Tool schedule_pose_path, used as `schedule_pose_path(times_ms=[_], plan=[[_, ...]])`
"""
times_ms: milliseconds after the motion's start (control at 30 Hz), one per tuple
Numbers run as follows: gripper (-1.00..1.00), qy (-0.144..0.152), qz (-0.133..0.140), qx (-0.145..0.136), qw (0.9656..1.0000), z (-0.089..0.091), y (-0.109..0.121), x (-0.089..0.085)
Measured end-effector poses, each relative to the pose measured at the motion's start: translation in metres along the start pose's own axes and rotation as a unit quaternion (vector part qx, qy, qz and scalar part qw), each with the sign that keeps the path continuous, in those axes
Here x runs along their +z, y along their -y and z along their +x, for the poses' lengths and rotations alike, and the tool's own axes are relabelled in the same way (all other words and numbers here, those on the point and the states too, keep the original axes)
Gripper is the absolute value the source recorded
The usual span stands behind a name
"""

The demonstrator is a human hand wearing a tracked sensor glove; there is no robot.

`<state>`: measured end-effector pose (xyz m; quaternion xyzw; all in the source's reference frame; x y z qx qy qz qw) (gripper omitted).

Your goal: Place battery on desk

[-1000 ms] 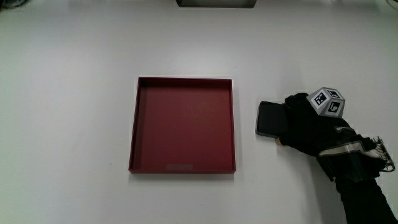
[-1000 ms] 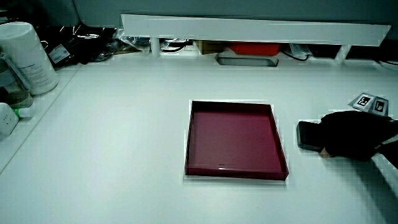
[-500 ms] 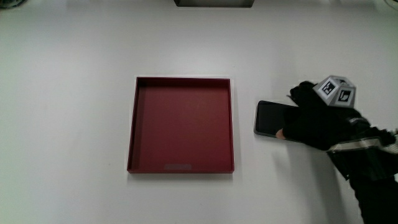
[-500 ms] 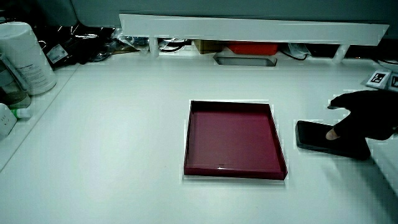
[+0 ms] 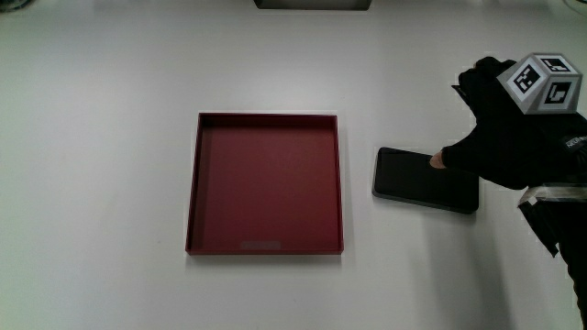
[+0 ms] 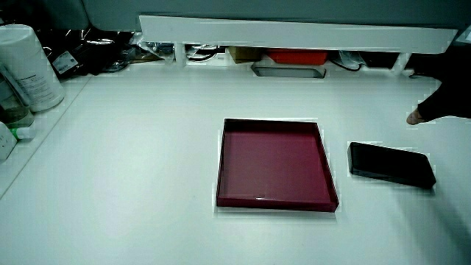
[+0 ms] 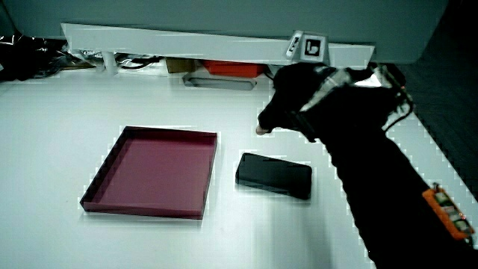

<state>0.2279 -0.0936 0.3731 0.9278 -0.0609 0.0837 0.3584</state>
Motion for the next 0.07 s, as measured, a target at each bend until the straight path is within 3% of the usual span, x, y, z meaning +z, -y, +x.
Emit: schedule_pose_path(times_ms=[67], plan=[[-1.00,0.008,-0.007,0.010,0.9999,-0.0086,0.0016,0.0015]])
